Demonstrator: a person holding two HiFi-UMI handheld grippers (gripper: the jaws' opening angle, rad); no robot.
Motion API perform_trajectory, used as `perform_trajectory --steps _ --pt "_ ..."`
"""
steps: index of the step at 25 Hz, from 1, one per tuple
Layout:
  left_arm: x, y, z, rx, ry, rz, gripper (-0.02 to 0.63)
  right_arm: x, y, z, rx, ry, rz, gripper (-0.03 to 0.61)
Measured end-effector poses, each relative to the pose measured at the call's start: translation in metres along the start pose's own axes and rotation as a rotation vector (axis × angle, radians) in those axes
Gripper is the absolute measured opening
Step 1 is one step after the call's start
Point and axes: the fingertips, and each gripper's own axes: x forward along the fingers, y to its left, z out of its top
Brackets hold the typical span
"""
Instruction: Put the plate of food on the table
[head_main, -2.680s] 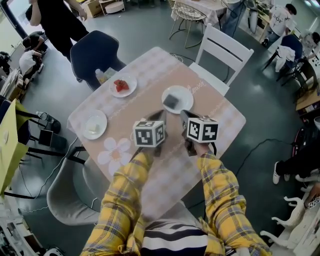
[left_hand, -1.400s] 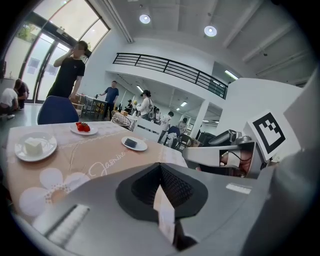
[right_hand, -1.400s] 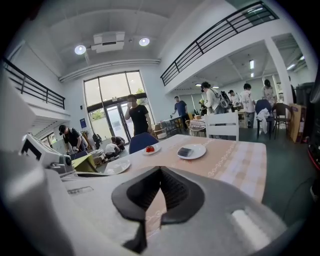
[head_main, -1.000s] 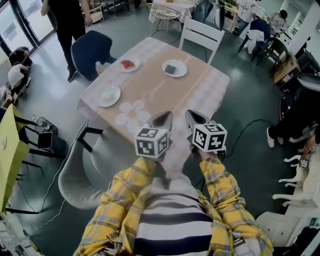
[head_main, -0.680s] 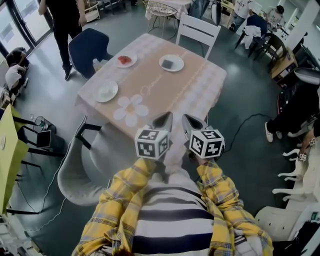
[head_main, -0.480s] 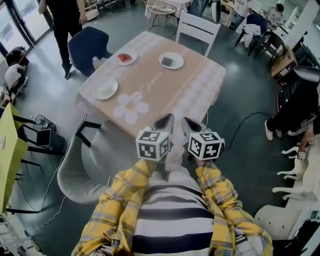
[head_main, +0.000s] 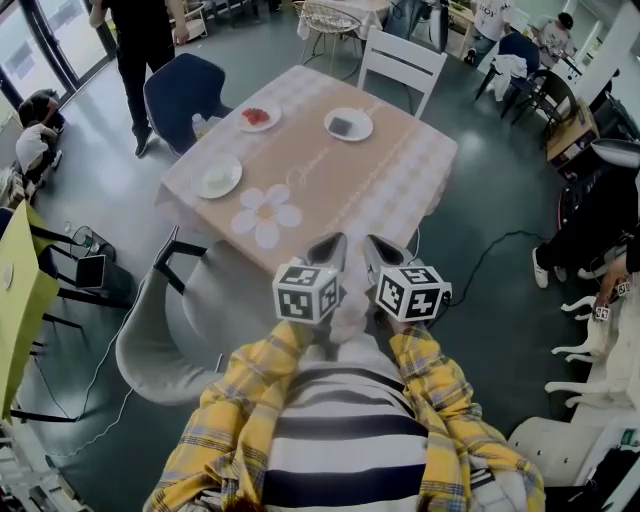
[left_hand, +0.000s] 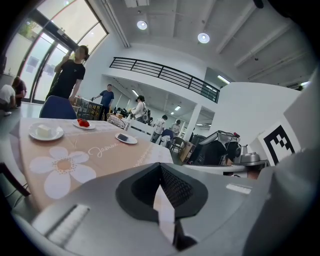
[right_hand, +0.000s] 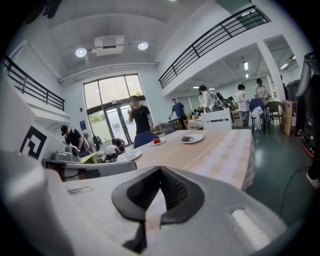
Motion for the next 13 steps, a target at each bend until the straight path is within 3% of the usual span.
perform_trajectory --steps 13 --pt "-0.001 0.016 -0.007 -0.022 0.023 0.028 0.002 0.01 0.003 -0.005 0.01 0.026 0.007 -0.003"
